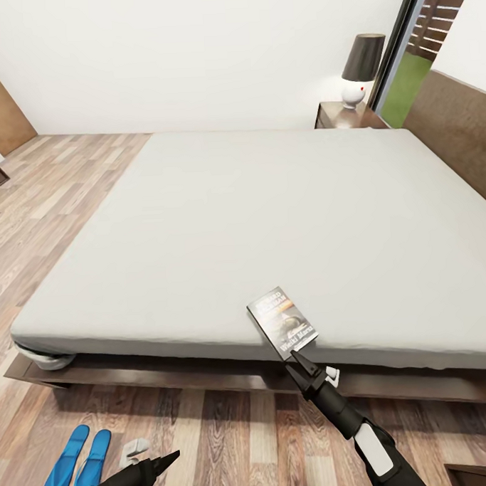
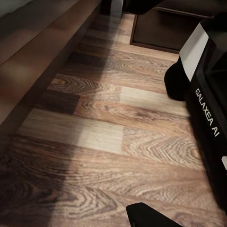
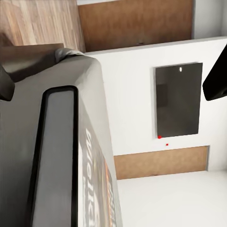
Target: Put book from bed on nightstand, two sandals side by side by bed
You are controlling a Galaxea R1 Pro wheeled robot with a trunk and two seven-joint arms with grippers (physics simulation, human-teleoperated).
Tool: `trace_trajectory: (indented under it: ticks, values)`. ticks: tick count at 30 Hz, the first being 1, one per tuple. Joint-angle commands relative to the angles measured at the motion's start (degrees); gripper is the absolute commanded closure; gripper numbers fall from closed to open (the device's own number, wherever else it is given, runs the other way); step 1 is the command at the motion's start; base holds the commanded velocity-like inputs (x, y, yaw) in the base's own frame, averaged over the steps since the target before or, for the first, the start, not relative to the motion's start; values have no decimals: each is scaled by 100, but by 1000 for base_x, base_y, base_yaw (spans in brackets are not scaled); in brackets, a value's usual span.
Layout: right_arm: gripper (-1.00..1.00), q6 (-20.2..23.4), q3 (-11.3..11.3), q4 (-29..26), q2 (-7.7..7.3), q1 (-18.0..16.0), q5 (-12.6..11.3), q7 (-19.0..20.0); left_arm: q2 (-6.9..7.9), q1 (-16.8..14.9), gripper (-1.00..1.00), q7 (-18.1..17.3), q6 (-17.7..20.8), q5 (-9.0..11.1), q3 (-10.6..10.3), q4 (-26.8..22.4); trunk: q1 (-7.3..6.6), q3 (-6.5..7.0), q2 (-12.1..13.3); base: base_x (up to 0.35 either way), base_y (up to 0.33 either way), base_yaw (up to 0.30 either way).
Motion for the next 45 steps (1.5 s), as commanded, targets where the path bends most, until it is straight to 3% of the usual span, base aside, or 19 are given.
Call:
trace_trajectory:
  ticks: [1,13,16,45]
  values:
    - [-100,51,-22,0,5,-3,-4,12,4,-2,-100,-13,34,58,-39,-1,-1,-3,-1,0,0,0]
    - [-100,53,-22,8,4,-3,-4,12,4,-2,-100,-13,34,58,-39,-1,-1,-3,-1,0,0,0]
    - [-100,52,-22,8,6,-4,-4,12,4,-2,-100,-13,34,58,-39,-1,65,-57,-122,0,0,0]
    - [-100,70,-22,7,3,-3,-4,12,-1,-2,-100,-13,35,58,-39,-1,65,-57,-122,56,-15,0]
